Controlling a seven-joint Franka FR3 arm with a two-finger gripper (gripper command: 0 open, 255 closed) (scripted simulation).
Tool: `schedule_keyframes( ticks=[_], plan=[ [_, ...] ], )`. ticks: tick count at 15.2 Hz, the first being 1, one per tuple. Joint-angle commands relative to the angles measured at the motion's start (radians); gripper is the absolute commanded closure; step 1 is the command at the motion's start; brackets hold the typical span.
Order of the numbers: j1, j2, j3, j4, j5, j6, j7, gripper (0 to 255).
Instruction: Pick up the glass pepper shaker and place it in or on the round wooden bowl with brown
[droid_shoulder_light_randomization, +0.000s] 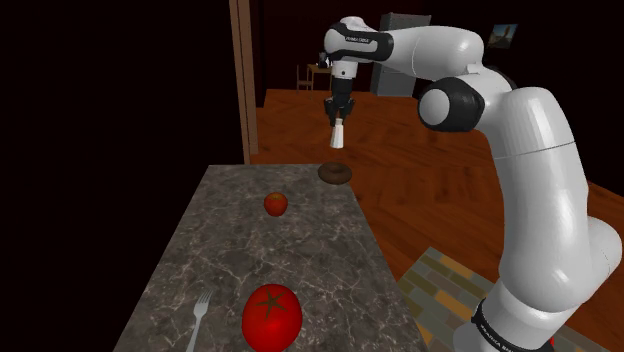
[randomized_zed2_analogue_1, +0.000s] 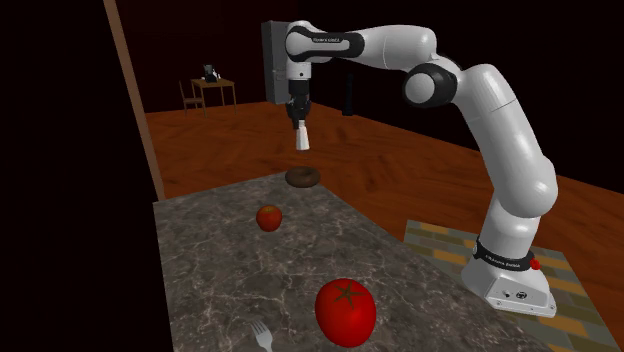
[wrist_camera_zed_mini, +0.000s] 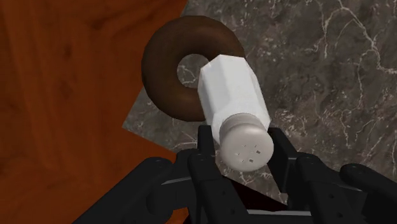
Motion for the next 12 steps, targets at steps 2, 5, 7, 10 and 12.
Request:
schedule_keyframes(
  ticks=[2,5,7,10,12],
  plan=[
    [-0.02,0.043,-0.002,0.059,0.003,-0.02,-0.02,255],
    [-0.015,0.02,-0.003,-0.021,0.002,0.037,-0.024,255],
    [-0.013,0.009,-0.004,-0.066,0.002,0.071,-0.027,255],
    [-0.011,-0.002,-0.004,-0.125,0.001,0.119,-0.03,255],
    [-0.009,-0.007,-0.004,-0.16,0.001,0.148,-0.032,255]
  ],
)
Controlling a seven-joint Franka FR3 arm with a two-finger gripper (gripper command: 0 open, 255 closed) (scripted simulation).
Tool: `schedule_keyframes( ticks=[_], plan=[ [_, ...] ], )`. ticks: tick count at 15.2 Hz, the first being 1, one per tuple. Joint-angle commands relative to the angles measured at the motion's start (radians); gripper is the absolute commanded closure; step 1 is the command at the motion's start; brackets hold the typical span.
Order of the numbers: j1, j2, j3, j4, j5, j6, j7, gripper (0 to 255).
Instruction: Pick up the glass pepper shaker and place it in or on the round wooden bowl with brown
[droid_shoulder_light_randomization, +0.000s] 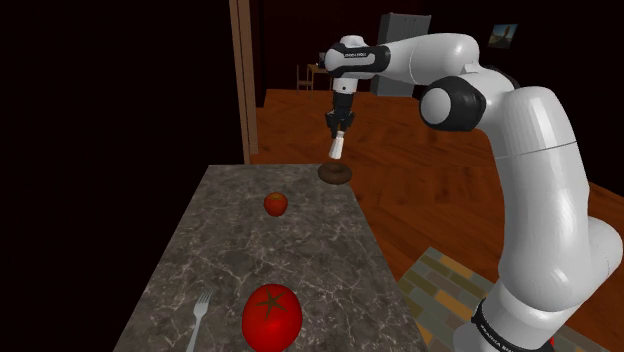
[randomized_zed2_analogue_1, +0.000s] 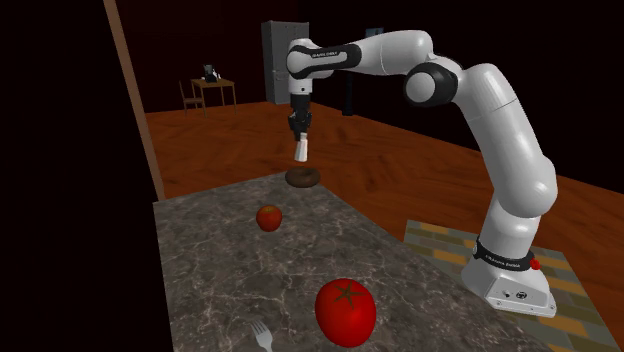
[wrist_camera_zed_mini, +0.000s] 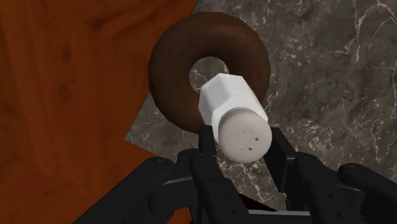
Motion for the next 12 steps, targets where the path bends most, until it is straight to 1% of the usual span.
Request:
schedule_keyframes(
  ticks=[1,8,12],
  plan=[
    [0.002,0.001,0.0,-0.029,0.0,0.03,-0.001,255],
    [0.005,0.0,0.001,-0.125,0.002,0.125,-0.009,255],
    [0.006,0.0,0.001,-0.131,0.002,0.132,-0.009,255]
  ],
)
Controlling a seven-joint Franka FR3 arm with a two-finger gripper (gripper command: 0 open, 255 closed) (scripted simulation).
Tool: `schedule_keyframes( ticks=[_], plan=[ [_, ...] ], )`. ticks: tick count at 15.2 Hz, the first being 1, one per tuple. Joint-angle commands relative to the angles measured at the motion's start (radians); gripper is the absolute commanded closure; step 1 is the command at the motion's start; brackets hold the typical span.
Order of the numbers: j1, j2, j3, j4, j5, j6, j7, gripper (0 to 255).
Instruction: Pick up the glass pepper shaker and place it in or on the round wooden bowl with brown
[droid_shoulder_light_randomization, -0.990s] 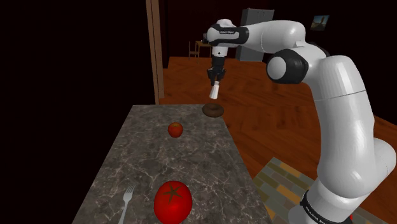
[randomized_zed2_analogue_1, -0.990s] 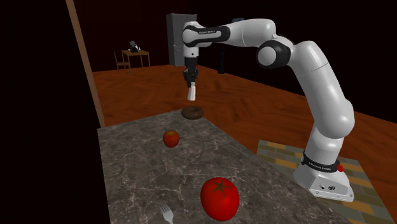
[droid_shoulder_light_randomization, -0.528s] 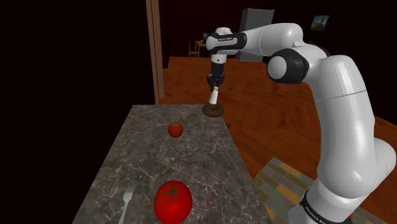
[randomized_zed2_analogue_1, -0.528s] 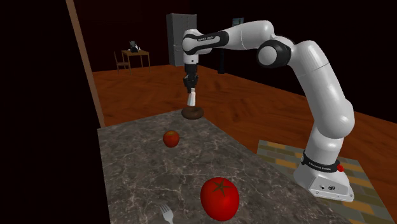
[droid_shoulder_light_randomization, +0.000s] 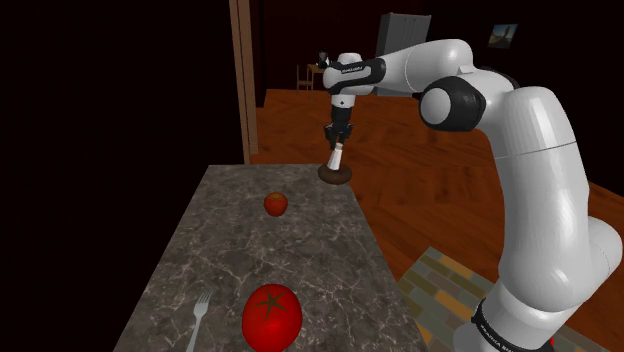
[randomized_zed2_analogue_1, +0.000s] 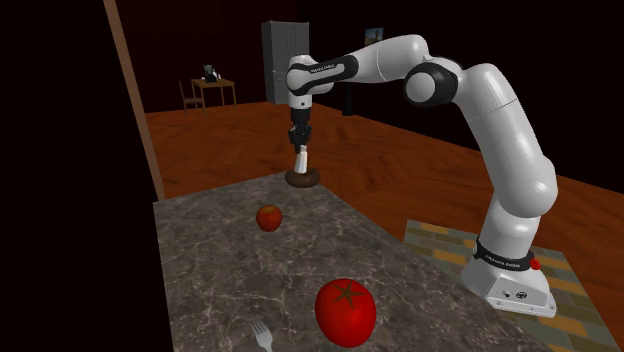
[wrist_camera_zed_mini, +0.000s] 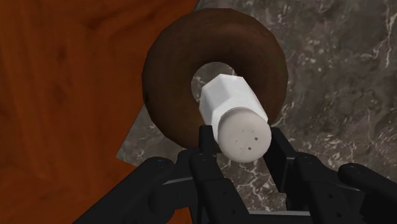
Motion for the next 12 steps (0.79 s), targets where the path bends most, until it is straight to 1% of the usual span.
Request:
schedule_keyframes(
  ticks=[1,4,5,10,12],
  plan=[
    [0.0,0.0,0.0,-0.001,0.0,0.001,0.0,255],
    [0.0,0.0,0.0,-0.001,0.0,0.001,0.0,255],
    [0.0,0.0,0.0,-0.001,0.0,0.001,0.0,0],
    [0.0,0.0,0.0,-0.001,0.0,0.001,0.0,0],
    [-0.005,0.003,-0.001,0.071,-0.001,-0.068,0.003,0]
  ],
)
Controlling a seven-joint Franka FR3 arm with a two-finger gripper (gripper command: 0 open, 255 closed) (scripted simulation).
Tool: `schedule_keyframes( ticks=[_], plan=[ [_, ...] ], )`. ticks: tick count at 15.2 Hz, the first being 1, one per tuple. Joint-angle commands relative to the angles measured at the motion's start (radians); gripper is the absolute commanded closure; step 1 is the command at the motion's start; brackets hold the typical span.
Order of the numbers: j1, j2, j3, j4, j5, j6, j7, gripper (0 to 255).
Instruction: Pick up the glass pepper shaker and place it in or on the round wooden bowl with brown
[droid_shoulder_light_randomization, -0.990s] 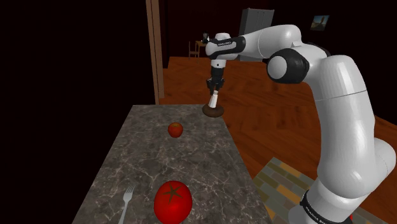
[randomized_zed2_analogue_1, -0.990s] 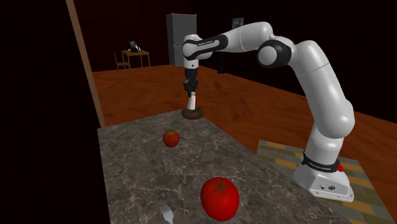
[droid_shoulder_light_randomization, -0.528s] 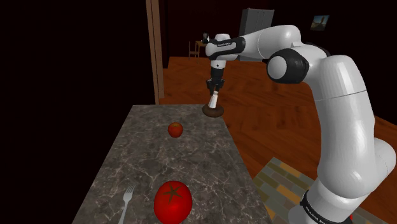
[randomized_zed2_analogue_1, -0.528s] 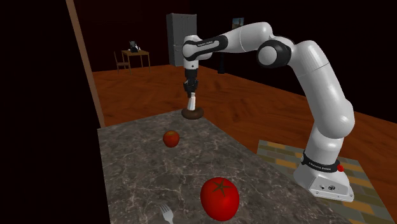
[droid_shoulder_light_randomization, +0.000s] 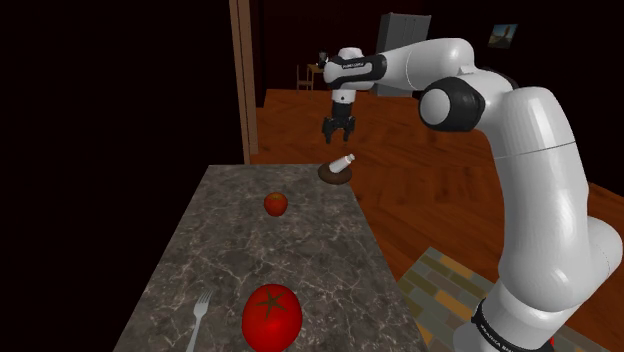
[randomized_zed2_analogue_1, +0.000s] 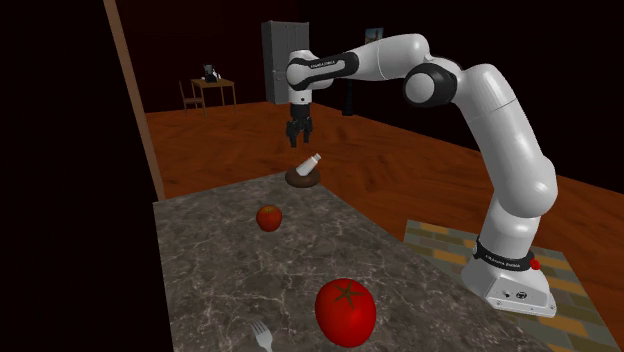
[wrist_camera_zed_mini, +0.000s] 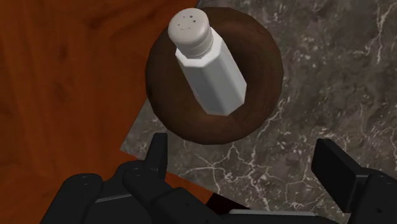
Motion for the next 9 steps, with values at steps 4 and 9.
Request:
schedule_keyframes(
  ticks=[4,9],
  plan=[
    [-0.007,0.008,-0.001,0.099,-0.001,-0.091,0.004,0],
    [-0.007,0.009,-0.001,0.099,-0.001,-0.092,0.004,0]
  ],
)
